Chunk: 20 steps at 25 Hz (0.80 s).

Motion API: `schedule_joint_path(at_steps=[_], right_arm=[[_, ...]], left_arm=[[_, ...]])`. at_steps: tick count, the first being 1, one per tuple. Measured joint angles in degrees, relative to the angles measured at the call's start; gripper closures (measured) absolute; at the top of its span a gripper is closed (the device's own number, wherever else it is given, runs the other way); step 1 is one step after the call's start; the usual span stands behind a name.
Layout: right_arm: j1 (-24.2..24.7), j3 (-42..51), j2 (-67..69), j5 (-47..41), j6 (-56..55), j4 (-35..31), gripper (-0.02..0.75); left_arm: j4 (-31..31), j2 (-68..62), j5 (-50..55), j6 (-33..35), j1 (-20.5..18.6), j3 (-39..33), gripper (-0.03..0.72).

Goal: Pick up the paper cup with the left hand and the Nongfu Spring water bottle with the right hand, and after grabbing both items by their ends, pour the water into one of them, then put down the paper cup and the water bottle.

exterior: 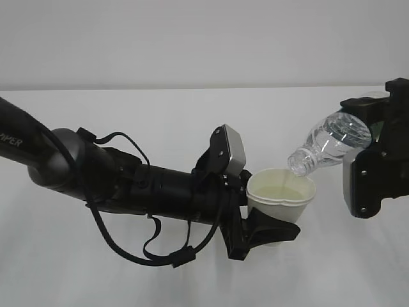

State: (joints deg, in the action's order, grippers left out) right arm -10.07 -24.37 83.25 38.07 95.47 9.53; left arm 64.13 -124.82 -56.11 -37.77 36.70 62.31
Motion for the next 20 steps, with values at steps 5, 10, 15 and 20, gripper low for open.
schedule_joint_path(at_steps=[5,10,15,20], right_arm=[[0.0,0.0,0.0,0.0,0.0,0.0,0.291],[0.0,0.0,0.0,0.1,0.1,0.0,0.291],[0.0,0.0,0.0,0.1,0.2,0.0,0.291],[0.0,0.0,0.0,0.1,0.3,0.0,0.291]], left_arm=[[0.0,0.0,0.0,0.0,0.0,0.0,0.237],[0.0,0.0,0.0,0.0,0.0,0.0,0.237],[0.0,0.0,0.0,0.0,0.0,0.0,0.237],[0.0,0.0,0.0,-0.1,0.0,0.0,0.238]])
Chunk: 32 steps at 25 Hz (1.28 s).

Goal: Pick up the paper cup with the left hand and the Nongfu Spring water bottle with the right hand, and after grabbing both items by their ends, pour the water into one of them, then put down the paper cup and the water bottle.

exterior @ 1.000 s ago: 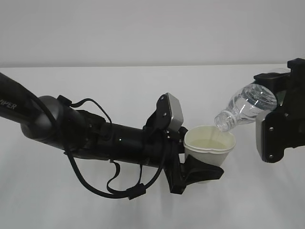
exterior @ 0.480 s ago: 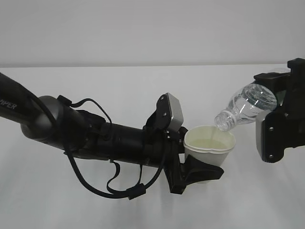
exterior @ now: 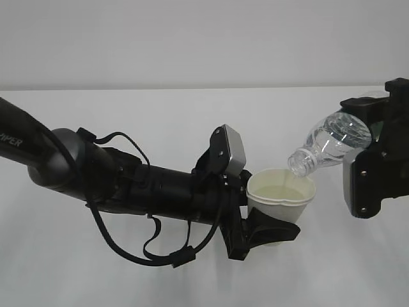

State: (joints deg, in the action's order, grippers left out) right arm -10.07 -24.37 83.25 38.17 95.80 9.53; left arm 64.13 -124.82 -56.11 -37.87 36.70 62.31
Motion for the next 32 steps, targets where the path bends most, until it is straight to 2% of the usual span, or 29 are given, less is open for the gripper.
schedule_joint_path(at_steps=[32], right_arm=[[0.0,0.0,0.0,0.0,1.2,0.0,0.291]], left_arm=[[0.0,0.0,0.0,0.0,0.0,0.0,0.238]])
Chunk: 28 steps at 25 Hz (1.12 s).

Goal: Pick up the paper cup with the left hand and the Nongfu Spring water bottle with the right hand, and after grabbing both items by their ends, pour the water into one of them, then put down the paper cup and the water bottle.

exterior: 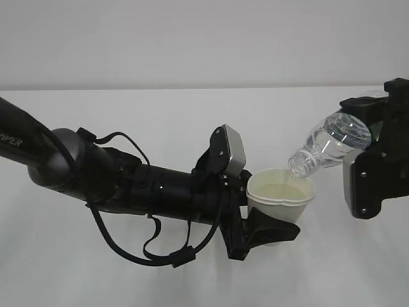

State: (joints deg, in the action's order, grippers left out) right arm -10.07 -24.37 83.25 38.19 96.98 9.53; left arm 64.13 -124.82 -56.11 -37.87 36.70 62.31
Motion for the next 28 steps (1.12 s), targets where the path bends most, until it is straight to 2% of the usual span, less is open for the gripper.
schedule_joint_path(at_steps=[28], right_arm=[[0.0,0.0,0.0,0.1,0.1,0.0,0.291]], left_arm=[[0.0,0.0,0.0,0.0,0.0,0.0,0.238]])
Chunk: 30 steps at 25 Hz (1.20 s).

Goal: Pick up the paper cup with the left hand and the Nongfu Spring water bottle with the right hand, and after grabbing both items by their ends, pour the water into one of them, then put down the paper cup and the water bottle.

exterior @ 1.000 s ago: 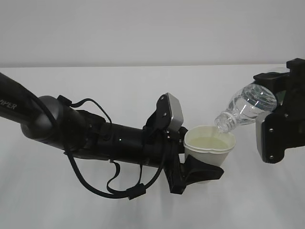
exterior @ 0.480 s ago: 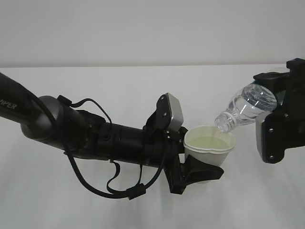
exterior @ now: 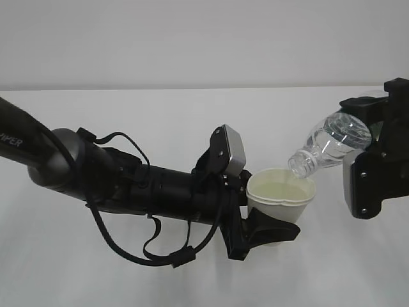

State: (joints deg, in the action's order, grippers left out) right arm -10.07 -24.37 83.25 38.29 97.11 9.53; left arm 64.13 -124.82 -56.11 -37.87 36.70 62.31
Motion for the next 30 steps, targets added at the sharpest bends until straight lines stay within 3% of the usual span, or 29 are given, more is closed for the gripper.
schedule_joint_path(at_steps=[24,30], right_arm=[[0.0,0.0,0.0,0.0,0.9,0.0,0.291],[0.0,0.0,0.0,0.0,-3.4,0.0,0.292]], left_arm=[[0.0,0.0,0.0,0.0,0.0,0.0,0.238],[0.0,0.0,0.0,0.0,0.0,0.0,0.238]])
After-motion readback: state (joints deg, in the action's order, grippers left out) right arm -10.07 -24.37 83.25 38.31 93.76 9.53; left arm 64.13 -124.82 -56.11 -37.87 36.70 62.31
